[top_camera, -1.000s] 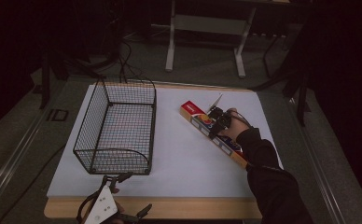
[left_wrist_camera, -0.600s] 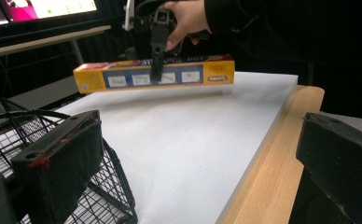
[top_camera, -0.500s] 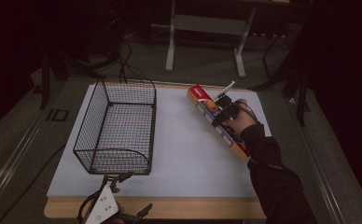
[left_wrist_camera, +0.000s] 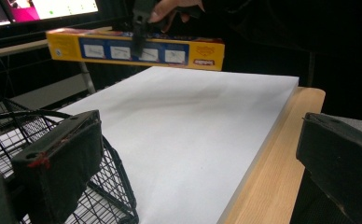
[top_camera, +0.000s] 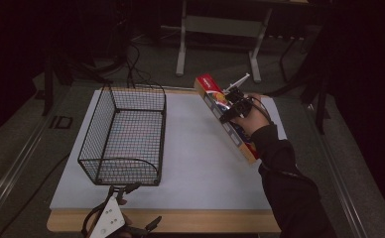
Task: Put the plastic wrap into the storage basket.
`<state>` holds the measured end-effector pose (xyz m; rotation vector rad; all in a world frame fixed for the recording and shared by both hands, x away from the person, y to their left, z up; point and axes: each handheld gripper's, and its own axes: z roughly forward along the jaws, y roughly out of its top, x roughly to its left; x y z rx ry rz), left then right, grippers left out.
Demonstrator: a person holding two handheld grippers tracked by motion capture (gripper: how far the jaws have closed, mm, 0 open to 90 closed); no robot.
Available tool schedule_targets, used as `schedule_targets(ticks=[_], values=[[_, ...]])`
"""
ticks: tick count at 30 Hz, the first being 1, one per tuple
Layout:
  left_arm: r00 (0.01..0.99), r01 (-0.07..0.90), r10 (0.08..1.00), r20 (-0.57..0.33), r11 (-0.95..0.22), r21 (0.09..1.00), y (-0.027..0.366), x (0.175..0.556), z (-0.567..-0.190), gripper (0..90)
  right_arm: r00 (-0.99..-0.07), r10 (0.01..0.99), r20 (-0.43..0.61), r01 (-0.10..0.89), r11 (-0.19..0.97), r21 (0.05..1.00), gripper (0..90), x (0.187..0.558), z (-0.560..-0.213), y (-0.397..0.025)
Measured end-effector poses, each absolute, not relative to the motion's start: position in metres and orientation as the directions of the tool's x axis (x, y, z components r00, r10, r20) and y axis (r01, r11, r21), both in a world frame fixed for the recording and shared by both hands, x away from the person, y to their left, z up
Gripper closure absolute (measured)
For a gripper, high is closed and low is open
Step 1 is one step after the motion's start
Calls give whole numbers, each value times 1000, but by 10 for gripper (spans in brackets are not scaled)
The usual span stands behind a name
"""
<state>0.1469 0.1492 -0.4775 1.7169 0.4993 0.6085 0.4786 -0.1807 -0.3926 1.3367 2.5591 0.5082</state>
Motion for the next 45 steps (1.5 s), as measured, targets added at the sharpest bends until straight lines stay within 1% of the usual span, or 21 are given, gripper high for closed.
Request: schedule_targets(ticks=[8, 11, 14, 19, 21, 25, 28, 35, 41, 45], values=[[770, 9, 623, 135, -221, 975, 149, 147, -477, 13, -566, 823, -53, 722, 525, 451, 401, 474, -368, -157], [771, 8, 622, 137, -225, 974, 149, 147, -477, 13, -578, 814, -60, 709, 537, 457, 400, 473, -360, -150], [770, 9, 624, 134, -221, 975, 149, 147, -477, 13, -590, 802, -90, 690, 559, 459, 400, 470, -349, -136], [768, 8, 626, 133, -217, 976, 149, 146, -477, 13, -599, 796, -91, 666, 558, 494, 400, 465, -338, -124], [768, 8, 626, 135, -220, 975, 150, 146, -477, 13, -595, 801, -74, 666, 542, 512, 400, 464, -333, -120], [768, 7, 626, 135, -219, 976, 150, 147, -477, 12, -601, 793, -95, 642, 551, 533, 400, 460, -325, -106], [768, 8, 626, 135, -220, 975, 150, 147, -477, 13, -609, 791, -63, 630, 530, 567, 400, 456, -316, -92], [769, 3, 624, 140, -222, 975, 150, 146, -477, 13, -624, 779, -54, 602, 524, 602, 400, 448, -308, -68], [769, 1, 624, 142, -223, 975, 150, 145, -477, 13, -621, 783, -43, 576, 493, 652, 400, 441, -303, -48], [769, 0, 623, 142, -222, 975, 150, 145, -477, 13, -615, 788, -13, 567, 454, 687, 400, 437, -298, -38]])
